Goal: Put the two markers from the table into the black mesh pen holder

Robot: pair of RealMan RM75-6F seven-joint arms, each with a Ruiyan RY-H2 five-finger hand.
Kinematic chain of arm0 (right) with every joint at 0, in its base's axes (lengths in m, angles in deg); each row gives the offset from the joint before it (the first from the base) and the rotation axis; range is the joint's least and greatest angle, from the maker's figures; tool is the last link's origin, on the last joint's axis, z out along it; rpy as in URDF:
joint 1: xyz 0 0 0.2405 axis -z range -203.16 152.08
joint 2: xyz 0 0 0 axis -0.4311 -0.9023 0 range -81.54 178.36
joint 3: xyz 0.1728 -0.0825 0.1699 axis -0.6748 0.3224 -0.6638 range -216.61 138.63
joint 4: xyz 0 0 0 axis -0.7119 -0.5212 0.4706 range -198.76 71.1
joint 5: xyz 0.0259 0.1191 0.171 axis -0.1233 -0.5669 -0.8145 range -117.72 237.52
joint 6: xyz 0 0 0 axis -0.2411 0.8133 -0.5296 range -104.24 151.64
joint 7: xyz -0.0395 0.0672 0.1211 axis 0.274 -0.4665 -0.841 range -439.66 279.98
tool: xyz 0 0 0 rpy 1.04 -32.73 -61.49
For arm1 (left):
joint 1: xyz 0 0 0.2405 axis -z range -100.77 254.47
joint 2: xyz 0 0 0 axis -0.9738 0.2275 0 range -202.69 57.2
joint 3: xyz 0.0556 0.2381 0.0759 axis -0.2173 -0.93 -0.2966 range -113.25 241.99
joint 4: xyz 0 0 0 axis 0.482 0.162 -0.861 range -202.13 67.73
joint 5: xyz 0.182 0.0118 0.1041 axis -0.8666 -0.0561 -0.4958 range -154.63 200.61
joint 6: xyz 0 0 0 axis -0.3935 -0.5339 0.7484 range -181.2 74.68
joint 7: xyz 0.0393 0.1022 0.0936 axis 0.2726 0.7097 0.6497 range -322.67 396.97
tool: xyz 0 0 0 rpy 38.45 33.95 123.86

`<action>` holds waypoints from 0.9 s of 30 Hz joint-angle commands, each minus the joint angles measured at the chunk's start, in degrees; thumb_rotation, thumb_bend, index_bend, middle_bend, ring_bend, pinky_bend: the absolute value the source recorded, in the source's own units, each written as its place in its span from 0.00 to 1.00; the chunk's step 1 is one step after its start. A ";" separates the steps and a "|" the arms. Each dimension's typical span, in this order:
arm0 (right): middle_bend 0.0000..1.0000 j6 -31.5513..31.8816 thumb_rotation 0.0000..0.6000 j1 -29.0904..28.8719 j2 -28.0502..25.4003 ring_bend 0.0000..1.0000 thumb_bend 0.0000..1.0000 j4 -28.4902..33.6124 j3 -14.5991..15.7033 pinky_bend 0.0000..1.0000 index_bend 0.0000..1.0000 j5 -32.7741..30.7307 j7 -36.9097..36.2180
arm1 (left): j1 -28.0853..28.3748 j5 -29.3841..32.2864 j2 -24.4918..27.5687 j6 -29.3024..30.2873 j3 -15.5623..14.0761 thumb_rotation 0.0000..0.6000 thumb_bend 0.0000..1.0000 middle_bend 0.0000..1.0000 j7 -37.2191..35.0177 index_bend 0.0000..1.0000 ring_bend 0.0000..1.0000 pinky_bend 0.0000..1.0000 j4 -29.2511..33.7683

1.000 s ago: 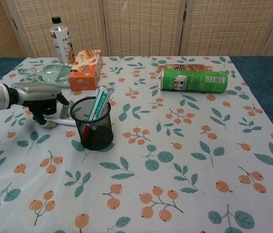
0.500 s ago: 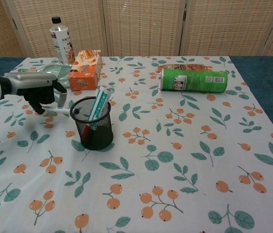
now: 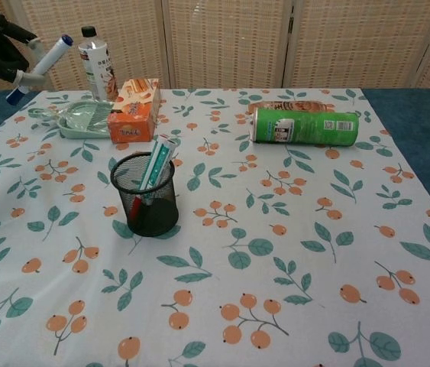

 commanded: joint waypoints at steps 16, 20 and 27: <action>0.00 0.73 1.00 -1.18 -1.09 0.00 0.25 -2.60 0.74 0.00 0.00 2.69 -7.43 | -4.90 14.74 -8.69 15.80 7.26 1.00 0.37 0.98 16.42 0.61 1.00 1.00 26.30; 0.00 2.60 1.00 -0.48 -1.33 0.00 0.25 -3.06 0.93 0.00 0.00 3.33 -8.44 | -4.43 13.99 -13.47 15.56 6.70 1.00 0.36 0.98 17.63 0.61 1.00 1.00 24.30; 0.00 4.98 1.00 0.57 -1.61 0.00 0.25 -3.56 1.02 0.00 0.00 3.68 -9.42 | -3.83 12.77 -19.92 14.13 6.84 1.00 0.37 0.98 17.75 0.61 1.00 1.00 20.47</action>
